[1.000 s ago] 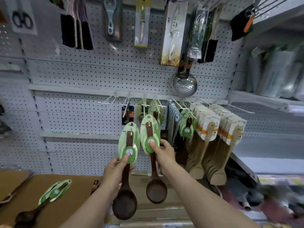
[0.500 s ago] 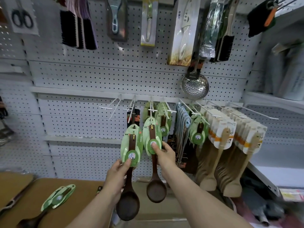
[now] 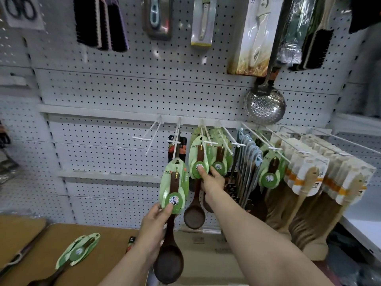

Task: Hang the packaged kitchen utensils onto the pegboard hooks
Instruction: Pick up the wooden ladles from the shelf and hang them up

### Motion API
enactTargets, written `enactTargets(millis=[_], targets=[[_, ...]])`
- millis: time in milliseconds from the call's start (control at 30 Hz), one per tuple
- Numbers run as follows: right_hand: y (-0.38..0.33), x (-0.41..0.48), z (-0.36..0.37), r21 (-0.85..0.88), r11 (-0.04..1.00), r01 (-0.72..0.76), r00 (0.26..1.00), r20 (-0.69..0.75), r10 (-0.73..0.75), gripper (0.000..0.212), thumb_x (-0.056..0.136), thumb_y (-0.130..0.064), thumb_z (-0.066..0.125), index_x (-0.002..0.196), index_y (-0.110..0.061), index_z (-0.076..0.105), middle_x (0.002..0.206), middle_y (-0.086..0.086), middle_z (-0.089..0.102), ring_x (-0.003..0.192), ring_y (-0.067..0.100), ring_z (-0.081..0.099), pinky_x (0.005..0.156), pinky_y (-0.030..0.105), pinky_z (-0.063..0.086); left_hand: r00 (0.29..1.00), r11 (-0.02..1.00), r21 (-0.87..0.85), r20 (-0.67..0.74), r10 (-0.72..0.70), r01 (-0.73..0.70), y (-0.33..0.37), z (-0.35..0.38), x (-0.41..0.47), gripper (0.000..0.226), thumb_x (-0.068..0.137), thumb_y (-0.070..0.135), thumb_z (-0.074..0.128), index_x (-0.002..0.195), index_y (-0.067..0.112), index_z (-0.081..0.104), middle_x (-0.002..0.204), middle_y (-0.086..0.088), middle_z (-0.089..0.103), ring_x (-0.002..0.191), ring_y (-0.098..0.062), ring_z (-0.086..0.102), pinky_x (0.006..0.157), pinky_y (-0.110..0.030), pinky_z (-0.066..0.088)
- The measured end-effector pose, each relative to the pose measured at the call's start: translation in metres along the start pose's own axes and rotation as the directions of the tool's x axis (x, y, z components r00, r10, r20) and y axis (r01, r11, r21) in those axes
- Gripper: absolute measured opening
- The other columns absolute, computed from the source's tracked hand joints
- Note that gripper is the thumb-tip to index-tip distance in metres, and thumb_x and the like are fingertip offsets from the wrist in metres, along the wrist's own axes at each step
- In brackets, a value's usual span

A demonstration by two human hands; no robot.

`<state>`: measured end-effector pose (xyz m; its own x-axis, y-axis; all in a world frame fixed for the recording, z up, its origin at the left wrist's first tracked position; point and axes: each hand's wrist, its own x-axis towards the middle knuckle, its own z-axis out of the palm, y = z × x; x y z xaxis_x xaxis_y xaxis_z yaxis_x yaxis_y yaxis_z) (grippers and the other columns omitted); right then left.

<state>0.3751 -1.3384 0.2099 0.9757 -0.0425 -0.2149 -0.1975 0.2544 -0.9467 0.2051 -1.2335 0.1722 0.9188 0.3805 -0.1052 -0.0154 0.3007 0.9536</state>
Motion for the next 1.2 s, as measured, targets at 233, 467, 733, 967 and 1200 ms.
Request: enactTargets(millis=[233,467,733,967,1200], targets=[[-0.006,0.001,-0.002,-0.070,0.995,-0.071,0.997,-0.013,0.070,0.070,0.072,-0.041,0.089,0.132,-0.014,0.064,0.126,0.008,0.069,0.117,0.029,0.064,0.109,0.043,0.047,1.000,1.000,0.026,0.021,0.009,-0.010,0.001,0.006,0.008,0.019,0.096,0.029,0.062,0.110,0.017,0.068,0.100,-0.002,0.077,0.101,-0.020,0.069,0.095,-0.046,0.051],[-0.017,-0.031,-0.028,-0.105,0.992,-0.068,0.995,0.065,0.075,0.043,0.087,-0.034,0.079,0.117,-0.007,0.066,0.108,0.004,0.070,0.094,0.018,0.064,0.084,0.035,0.053,0.999,1.000,0.001,0.043,0.025,-0.025,-0.002,0.026,-0.004,0.019,0.095,0.028,0.063,0.110,0.017,0.068,0.098,0.001,0.077,0.106,-0.021,0.068,0.101,-0.048,0.049],[-0.040,-0.087,-0.059,0.032,0.997,0.077,0.955,0.284,-0.083,0.033,0.088,-0.039,0.075,0.105,-0.011,0.077,0.099,0.001,0.079,0.093,0.014,0.074,0.078,0.030,0.058,0.998,0.999,-0.020,0.056,0.032,-0.031,-0.004,0.050,-0.019,0.016,0.095,0.025,0.064,0.109,0.017,0.067,0.098,0.000,0.077,0.100,-0.018,0.068,0.091,-0.040,0.051],[-0.048,-0.113,-0.065,0.015,0.988,0.156,0.940,0.305,-0.154,0.022,0.086,-0.007,0.077,0.103,0.006,0.071,0.078,0.008,0.076,0.060,0.012,0.072,0.050,0.020,0.054,0.997,0.999,-0.030,0.075,0.035,-0.033,-0.006,0.066,-0.025,0.022,0.096,0.025,0.063,0.115,0.016,0.066,0.099,0.000,0.077,0.100,-0.017,0.069,0.090,-0.040,0.052],[-0.050,-0.103,-0.068,-0.005,0.979,0.204,0.946,0.259,-0.196,0.018,0.084,-0.004,0.078,0.094,-0.003,0.063,0.075,0.006,0.074,0.056,0.006,0.070,0.049,0.017,0.052,0.995,1.000,-0.019,0.095,0.005,-0.004,-0.010,0.073,-0.021,0.015,0.096,0.028,0.063,0.108,0.021,0.069,0.101,0.000,0.077,0.105,-0.018,0.069,0.088,-0.038,0.052]])
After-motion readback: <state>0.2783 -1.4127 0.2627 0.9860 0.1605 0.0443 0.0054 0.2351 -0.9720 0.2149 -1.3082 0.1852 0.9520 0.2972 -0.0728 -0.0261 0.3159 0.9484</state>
